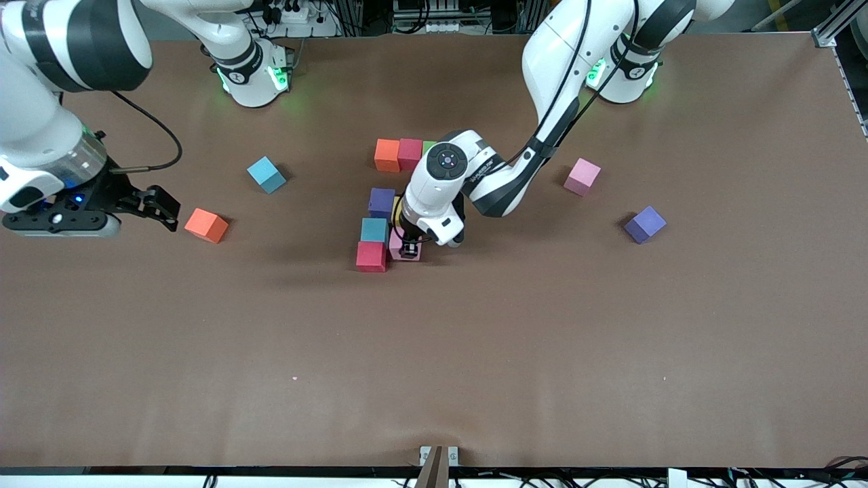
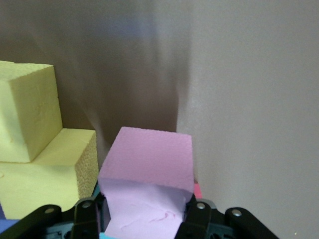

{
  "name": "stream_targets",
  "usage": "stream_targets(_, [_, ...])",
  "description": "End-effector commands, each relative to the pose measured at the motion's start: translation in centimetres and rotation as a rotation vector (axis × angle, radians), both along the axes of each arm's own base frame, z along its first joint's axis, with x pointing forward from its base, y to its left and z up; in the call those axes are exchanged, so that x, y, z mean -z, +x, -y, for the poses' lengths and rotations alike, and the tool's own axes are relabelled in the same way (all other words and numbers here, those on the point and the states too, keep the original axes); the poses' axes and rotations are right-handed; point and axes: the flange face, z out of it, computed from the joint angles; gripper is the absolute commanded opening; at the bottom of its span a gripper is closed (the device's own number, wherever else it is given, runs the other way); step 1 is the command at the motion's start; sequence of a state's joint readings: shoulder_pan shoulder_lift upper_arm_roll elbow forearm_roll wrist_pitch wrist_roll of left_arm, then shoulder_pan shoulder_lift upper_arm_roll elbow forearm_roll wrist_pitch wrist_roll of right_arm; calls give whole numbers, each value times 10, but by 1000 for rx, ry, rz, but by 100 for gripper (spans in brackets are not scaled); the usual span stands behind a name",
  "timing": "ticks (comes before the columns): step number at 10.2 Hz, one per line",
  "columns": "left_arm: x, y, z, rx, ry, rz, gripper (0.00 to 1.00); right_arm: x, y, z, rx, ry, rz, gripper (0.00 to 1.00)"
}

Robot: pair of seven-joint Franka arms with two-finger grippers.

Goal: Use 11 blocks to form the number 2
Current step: 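Open the right gripper and withdraw while the left gripper lowers pink, then set the pink cube beside the magenta cube with the left gripper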

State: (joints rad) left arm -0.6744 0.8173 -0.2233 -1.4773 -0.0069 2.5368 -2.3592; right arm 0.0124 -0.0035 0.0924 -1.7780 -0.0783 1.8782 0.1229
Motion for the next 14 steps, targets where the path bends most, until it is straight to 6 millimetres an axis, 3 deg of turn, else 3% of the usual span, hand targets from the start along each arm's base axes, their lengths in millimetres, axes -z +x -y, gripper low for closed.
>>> stream_targets(1, [-1,-6,2,-24,18,-34,21,-36,0,20,21,37,-1,100])
stream_targets(2, [-1,-6,2,-32,19,-39,21,-59,3,27,6,36,15,100])
stream_targets(4, [-2,-9,4,-32,18,-44,21,-63,2,38,16,32,7,100])
stream_targets(7, [-3,-17,7,-27,48,-79,21,-58,-3,35,32,81,-45,100])
stream_targets(9, [-6,-7,2,-39,45,-71,21,-59,-4,37,24,81,-52,100])
stream_targets(11, [-16,14,-6,-65,26,-46,21,-58,-2,57,53,86,-43,100])
stream_targets(14, [-22,32,-9,-88,-11,4,21,-66,-3,66,120,103,-35,100])
